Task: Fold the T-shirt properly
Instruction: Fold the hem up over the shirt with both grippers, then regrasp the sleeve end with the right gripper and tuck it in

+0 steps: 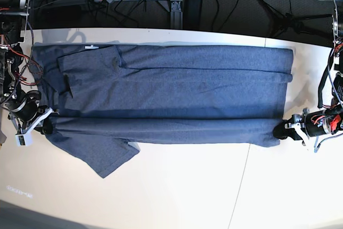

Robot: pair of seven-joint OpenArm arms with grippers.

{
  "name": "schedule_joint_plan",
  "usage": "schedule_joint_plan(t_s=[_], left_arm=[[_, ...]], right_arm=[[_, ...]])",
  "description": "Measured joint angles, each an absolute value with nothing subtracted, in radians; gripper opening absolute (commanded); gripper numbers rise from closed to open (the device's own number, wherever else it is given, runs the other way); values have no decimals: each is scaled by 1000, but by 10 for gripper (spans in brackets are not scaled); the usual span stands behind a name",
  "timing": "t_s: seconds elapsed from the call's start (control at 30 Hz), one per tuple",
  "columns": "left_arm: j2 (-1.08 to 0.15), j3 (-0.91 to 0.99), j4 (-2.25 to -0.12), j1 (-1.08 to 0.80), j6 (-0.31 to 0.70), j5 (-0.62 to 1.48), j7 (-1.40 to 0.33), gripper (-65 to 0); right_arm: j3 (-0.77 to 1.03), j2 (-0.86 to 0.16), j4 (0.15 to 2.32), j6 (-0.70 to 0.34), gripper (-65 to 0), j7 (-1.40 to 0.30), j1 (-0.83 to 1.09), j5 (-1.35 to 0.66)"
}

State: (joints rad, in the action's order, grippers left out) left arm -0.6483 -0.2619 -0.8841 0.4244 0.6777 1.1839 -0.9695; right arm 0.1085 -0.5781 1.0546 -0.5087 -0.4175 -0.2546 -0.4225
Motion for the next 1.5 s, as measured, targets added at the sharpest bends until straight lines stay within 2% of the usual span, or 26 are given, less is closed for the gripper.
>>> schedule_joint_plan(t_s=[0.63,0.77,0.83,1.23,1.4,1.5], left_arm=[[-646,-262,-898,391,678,1186,-960,-650],[-645,-262,-897,391,678,1185,-957,-650],[-643,-262,-897,391,678,1185,-956,-650],[-640,-262,-897,391,678,1177,-957,-650],[-640,-262,-897,391,678,1174,-957,-650],[-640,-262,-897,391,678,1175,-957,-650]], right_arm=[[134,-575,1055,-508,-639,-421,-181,-422],[134,-573,1055,-508,-320,-420,-181,-425],[134,-573,1055,-508,-242,-420,-181,-436],[139,-574,1055,-508,-239,-406,-285,-455],[141,-560,1045,-507,-241,-514,-397,-456],[139,-528,955,-507,-241,-532,-477,-454]])
